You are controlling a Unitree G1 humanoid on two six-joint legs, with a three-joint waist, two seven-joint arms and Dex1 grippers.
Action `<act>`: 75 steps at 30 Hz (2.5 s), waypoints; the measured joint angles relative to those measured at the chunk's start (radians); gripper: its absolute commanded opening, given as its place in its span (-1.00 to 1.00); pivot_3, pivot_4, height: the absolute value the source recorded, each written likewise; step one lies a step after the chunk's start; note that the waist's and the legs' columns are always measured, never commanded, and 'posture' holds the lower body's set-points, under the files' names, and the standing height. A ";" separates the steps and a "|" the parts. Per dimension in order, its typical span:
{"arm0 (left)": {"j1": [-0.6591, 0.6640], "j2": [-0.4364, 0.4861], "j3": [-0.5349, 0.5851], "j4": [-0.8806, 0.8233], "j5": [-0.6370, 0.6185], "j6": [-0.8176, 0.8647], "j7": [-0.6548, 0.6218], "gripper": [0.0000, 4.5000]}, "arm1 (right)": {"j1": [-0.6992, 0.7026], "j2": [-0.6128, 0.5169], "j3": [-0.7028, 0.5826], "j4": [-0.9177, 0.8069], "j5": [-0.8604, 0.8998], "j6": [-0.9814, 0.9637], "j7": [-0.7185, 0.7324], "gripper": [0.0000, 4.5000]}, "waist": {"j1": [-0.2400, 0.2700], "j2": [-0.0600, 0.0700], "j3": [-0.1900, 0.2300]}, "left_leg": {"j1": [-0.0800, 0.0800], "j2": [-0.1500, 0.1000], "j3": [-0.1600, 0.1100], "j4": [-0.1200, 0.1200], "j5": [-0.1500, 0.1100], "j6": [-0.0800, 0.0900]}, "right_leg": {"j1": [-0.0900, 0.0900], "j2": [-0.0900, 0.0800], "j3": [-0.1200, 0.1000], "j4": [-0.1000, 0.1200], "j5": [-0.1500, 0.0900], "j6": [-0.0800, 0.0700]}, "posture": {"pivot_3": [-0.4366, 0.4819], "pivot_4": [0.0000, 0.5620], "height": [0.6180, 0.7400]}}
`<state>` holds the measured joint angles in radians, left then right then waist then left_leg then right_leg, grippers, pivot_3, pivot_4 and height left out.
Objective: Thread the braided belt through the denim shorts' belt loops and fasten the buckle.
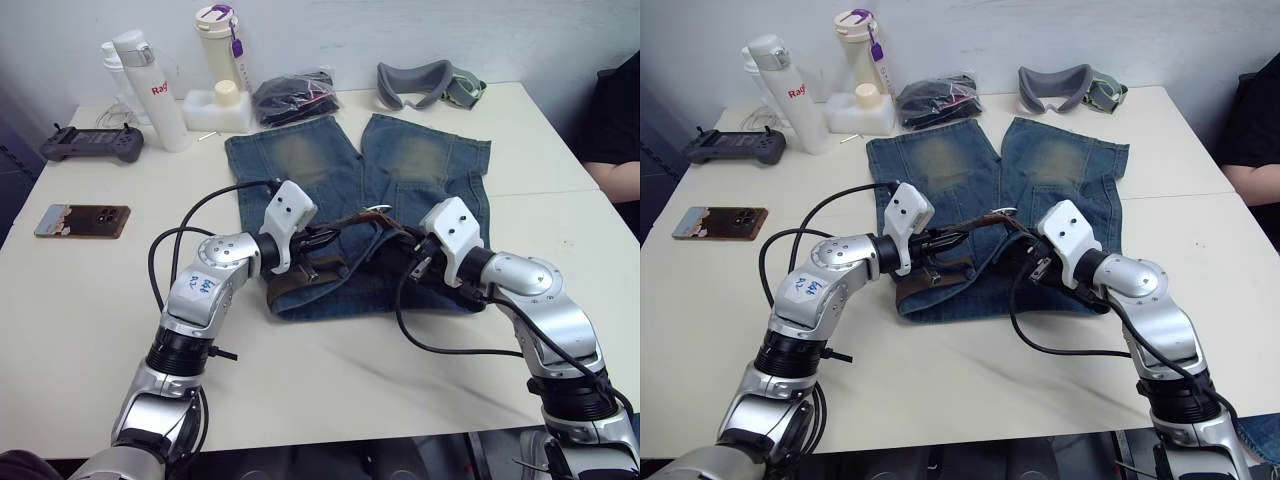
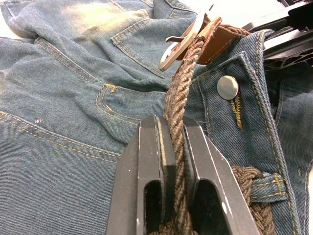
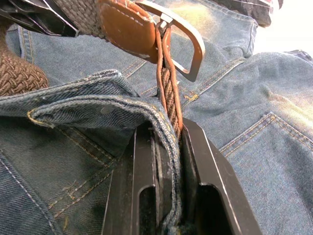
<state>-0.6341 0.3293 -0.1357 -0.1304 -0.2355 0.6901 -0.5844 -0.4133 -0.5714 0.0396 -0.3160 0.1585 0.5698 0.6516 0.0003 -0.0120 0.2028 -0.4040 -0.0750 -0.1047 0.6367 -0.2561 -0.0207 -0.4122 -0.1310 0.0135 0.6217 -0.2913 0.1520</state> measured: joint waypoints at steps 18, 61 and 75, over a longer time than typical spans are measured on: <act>-0.007 0.029 -0.024 -0.009 0.017 0.011 0.002 -1.00 | -0.001 -0.015 -0.014 0.009 0.015 -0.002 -0.001 -0.99 | 0.000 0.000 0.000 | 0.000 0.000 0.000 0.000 0.000 0.000 | 0.000 0.000 0.000 0.000 0.000 0.000 | -0.05 -0.47 1.00; -0.036 -0.080 -0.162 0.120 0.106 -0.110 -0.028 -1.00 | 0.065 -0.343 -0.014 0.081 -0.061 -0.330 0.283 0.83 | 0.009 0.000 0.000 | 0.000 0.000 0.001 0.001 0.000 0.001 | 0.001 0.000 0.000 0.000 0.000 0.000 | -0.05 -0.47 1.00; -0.037 -0.099 -0.162 0.131 0.128 -0.136 -0.029 -1.00 | -0.176 -0.273 0.017 0.246 -0.046 -0.430 0.347 0.83 | 0.008 0.000 0.000 | 0.000 0.000 0.002 0.001 0.000 0.000 | 0.001 0.000 0.000 -0.001 0.000 0.000 | -0.05 -0.47 1.00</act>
<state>-0.6708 0.2300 -0.2982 0.0008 -0.1071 0.5539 -0.6137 -0.5896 -0.8443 0.0565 -0.0704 0.1122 0.1396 0.9987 0.0082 -0.0122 0.2028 -0.4041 -0.0750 -0.1032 0.6378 -0.2557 -0.0202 -0.4117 -0.1312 0.0140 0.6212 -0.2912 0.1522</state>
